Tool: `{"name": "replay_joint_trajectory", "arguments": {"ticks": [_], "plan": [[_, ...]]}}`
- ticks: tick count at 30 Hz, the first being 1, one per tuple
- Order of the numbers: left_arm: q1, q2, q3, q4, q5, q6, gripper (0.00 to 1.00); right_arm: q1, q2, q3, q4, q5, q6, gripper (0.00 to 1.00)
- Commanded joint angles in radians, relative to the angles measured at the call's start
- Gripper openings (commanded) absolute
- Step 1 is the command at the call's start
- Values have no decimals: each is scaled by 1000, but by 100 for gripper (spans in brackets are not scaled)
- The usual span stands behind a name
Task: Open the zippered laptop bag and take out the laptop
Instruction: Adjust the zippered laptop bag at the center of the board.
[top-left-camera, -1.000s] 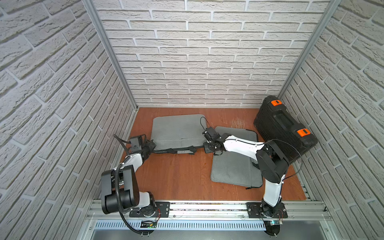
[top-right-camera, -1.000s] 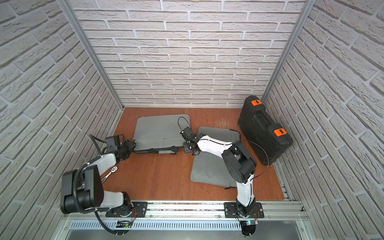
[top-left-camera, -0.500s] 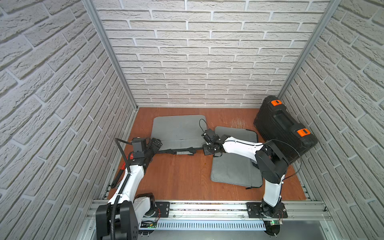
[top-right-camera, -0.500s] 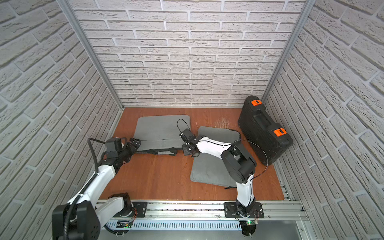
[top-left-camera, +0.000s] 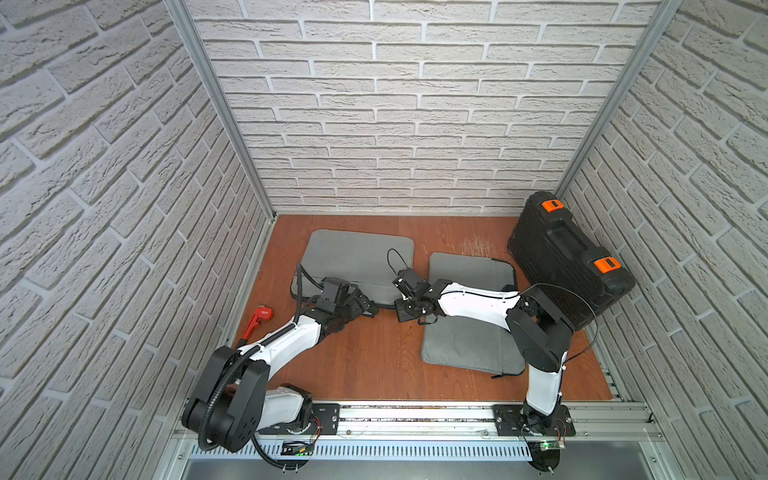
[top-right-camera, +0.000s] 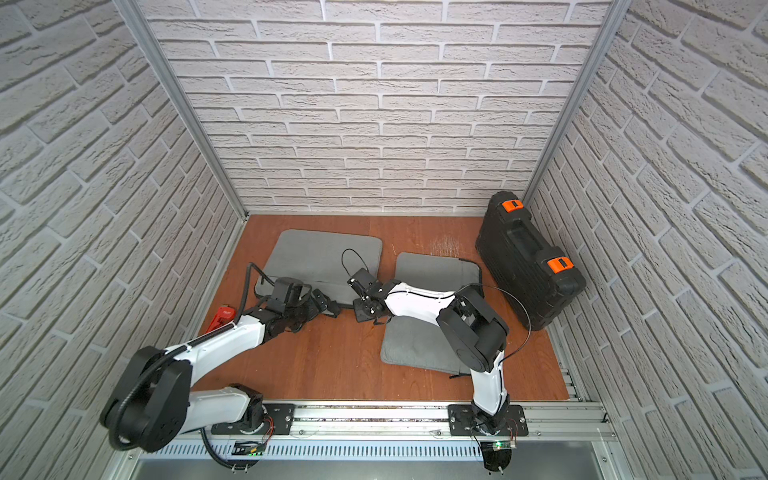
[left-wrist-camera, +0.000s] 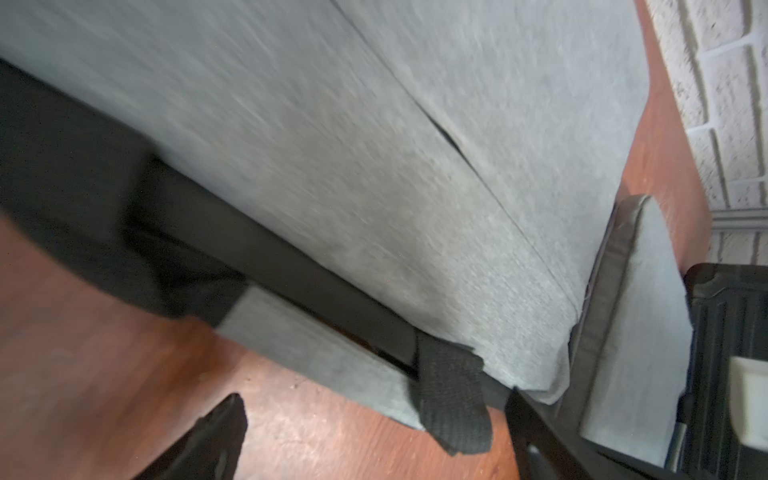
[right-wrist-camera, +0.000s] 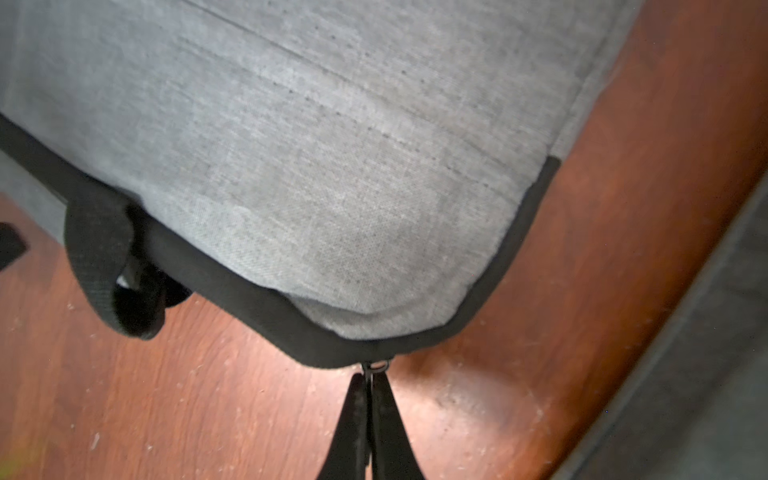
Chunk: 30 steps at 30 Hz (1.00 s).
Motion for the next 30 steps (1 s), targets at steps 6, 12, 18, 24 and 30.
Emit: {"name": "replay_joint_trajectory", "arguments": {"ticks": [6, 12, 18, 24, 30], "plan": [[-70, 86, 25, 145, -14, -68, 86, 38, -7, -19, 79, -41, 38, 6], [-78, 110, 21, 176, -13, -85, 79, 55, 1, -17, 95, -47, 46, 6], [-80, 136, 4, 217, -14, -106, 66, 62, 7, -13, 96, -48, 45, 6], [-79, 176, -12, 267, -23, -138, 43, 68, 0, -27, 95, -49, 41, 6], [-78, 201, -15, 303, -31, -154, 19, 68, 2, -27, 76, -49, 29, 6]]}}
